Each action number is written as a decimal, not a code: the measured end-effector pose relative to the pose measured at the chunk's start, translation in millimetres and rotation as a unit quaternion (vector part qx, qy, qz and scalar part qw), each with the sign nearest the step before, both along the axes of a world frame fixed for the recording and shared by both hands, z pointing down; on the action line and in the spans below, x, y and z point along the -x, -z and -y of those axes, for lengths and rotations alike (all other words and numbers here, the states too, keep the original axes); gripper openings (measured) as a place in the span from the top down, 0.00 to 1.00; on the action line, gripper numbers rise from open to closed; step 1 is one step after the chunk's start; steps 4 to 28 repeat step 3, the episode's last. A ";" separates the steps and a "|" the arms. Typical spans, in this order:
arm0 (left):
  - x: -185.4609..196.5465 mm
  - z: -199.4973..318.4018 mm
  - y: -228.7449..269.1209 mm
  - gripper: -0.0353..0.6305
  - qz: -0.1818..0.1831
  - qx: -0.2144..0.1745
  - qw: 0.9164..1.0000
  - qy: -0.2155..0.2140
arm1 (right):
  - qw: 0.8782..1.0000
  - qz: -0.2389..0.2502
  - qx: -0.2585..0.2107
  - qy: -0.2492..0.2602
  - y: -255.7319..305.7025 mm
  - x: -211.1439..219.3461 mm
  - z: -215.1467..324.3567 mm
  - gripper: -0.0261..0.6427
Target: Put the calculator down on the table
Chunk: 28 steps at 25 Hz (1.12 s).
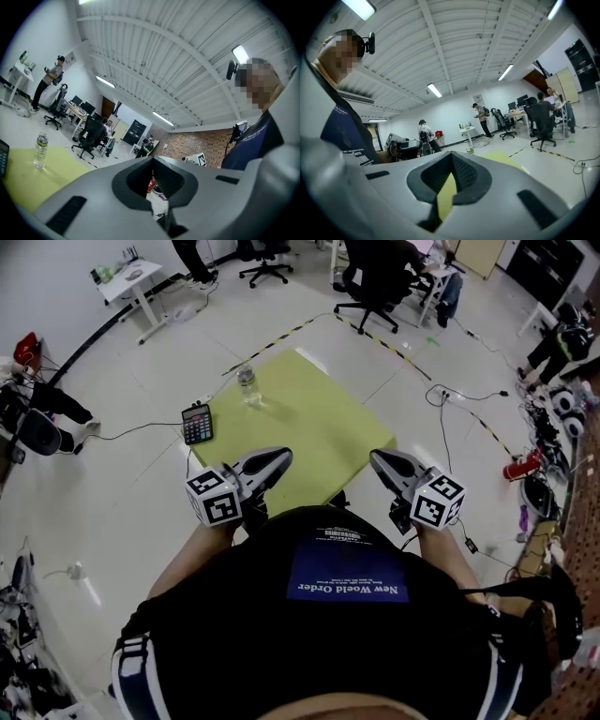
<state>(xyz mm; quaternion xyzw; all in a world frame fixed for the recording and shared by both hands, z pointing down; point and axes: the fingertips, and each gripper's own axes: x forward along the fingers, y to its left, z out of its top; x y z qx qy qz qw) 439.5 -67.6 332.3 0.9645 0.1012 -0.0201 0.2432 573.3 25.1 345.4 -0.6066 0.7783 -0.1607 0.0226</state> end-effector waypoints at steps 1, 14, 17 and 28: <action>1.2 1.0 -0.5 0.94 0.001 0.001 1.000 0.000 | 1.000 0.001 0.000 0.001 -0.9 1.4 1.2 0.98; 3.8 3.4 -1.7 0.94 0.002 0.004 1.000 -0.001 | 1.000 0.003 0.001 0.003 -2.7 4.1 4.0 0.98; 3.8 3.4 -1.7 0.94 0.002 0.004 1.000 -0.001 | 1.000 0.003 0.001 0.003 -2.7 4.1 4.0 0.98; 3.8 3.4 -1.7 0.94 0.002 0.004 1.000 -0.001 | 1.000 0.003 0.001 0.003 -2.7 4.1 4.0 0.98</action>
